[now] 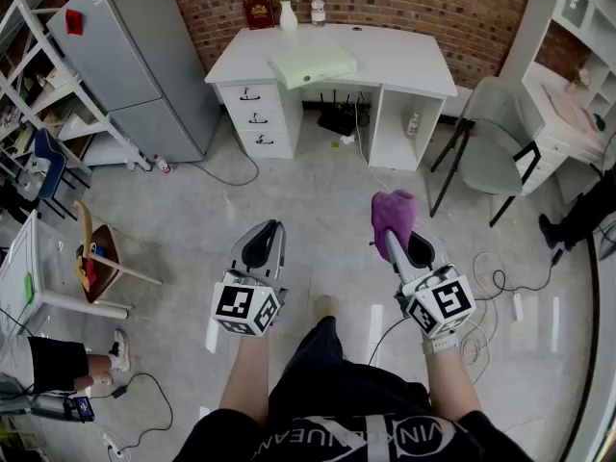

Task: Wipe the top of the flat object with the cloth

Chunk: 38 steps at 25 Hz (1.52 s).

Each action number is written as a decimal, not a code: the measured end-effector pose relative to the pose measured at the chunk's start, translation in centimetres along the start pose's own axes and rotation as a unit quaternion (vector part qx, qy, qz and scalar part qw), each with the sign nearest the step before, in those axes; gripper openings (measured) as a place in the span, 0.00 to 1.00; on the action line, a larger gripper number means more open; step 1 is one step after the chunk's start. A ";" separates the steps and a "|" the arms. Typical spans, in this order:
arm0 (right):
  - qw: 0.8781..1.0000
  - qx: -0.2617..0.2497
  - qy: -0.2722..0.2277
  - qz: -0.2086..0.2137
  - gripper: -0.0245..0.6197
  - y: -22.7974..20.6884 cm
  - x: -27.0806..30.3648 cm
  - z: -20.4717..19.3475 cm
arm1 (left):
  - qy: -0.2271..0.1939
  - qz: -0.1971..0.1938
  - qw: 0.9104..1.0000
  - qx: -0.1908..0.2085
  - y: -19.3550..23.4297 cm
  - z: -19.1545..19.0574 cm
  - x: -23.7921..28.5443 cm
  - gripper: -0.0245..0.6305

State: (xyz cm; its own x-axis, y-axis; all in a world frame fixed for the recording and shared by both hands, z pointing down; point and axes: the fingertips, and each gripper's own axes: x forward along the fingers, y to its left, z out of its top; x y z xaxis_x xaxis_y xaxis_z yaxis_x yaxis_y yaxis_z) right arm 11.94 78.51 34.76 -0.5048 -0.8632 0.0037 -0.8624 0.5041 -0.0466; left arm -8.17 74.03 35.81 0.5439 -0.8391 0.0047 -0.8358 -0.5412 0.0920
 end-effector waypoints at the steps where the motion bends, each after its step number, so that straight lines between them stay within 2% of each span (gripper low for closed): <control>1: 1.000 0.004 0.000 -0.003 0.15 -0.7 0.5 0.0 | 0.003 0.005 1.000 -0.006 0.6 -0.1 0.8 0.09; 12: 1.000 0.013 0.019 -0.012 0.15 -6.4 9.2 -0.4 | 0.017 0.017 1.000 -0.018 6.7 0.0 9.2 0.09; 22: 1.000 0.017 0.005 -0.025 0.15 -11.1 17.7 0.1 | 0.007 -0.011 1.000 -0.011 12.0 1.0 18.1 0.09; 32: 0.998 0.036 0.021 -0.036 0.15 -14.0 22.1 -1.1 | 0.026 -0.012 0.999 -0.023 15.5 -0.1 22.2 0.09; 38: 0.999 0.037 0.019 -0.022 0.15 -16.3 25.8 -1.6 | 0.024 0.001 0.999 -0.028 17.9 -0.4 25.1 0.09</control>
State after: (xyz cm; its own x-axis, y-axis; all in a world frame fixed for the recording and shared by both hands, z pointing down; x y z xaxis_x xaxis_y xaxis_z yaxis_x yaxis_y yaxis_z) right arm 12.87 48.05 37.21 -0.4690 -0.8820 0.0453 -0.8792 0.4614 -0.1189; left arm -9.46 43.29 37.94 0.5462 -0.8360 0.0527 -0.8322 -0.5344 0.1478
